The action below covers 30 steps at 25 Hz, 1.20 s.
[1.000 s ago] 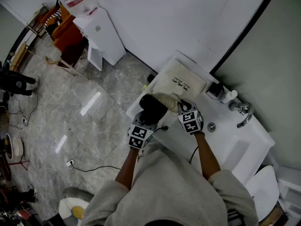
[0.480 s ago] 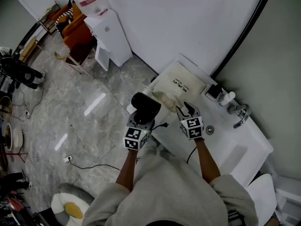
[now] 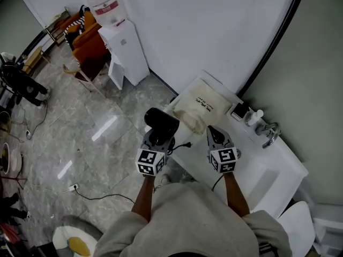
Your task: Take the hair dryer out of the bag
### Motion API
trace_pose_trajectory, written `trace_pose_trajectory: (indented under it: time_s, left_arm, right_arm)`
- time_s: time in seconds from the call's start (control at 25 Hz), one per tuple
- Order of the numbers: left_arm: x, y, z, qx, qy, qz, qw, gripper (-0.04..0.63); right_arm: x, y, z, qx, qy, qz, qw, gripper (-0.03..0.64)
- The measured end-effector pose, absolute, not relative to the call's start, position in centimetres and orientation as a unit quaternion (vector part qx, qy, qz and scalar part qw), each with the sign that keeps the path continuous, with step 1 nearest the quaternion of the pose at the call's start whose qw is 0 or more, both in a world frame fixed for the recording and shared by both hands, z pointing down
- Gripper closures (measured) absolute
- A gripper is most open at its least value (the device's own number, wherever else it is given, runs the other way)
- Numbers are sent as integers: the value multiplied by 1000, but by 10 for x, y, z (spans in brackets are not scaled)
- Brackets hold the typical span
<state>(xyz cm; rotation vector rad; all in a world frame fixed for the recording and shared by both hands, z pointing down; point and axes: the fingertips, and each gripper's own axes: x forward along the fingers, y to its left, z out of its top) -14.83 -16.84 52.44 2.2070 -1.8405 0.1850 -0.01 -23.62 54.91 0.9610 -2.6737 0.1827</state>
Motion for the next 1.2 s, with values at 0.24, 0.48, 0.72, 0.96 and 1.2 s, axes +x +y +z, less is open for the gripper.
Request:
trace_pose_trajectory:
  time_s: [0.24,0.48,0.72,0.96,1.2]
  left_arm:
    - [-165,-161,498,770,-628,47,106,414]
    - [-181,-144,480,777,-621,39,93,414]
    - [-188,-130,475,782,-616,36,87,414]
    - [-192,-123,472,785,-614,31,82,414]
    - [-194,-124,470,785,-614,28,78,414]
  right_arm:
    - [-7,-228,523,354,-925,42,136,618]
    - [-16,-207,502,373,-919,20,125,618]
    - [-21,-190,493,383,-915,13,123,618]
    - [-24,-182,494,390,-912,11,127,618]
    - [-27,-185,491,392,-911,5,127,618]
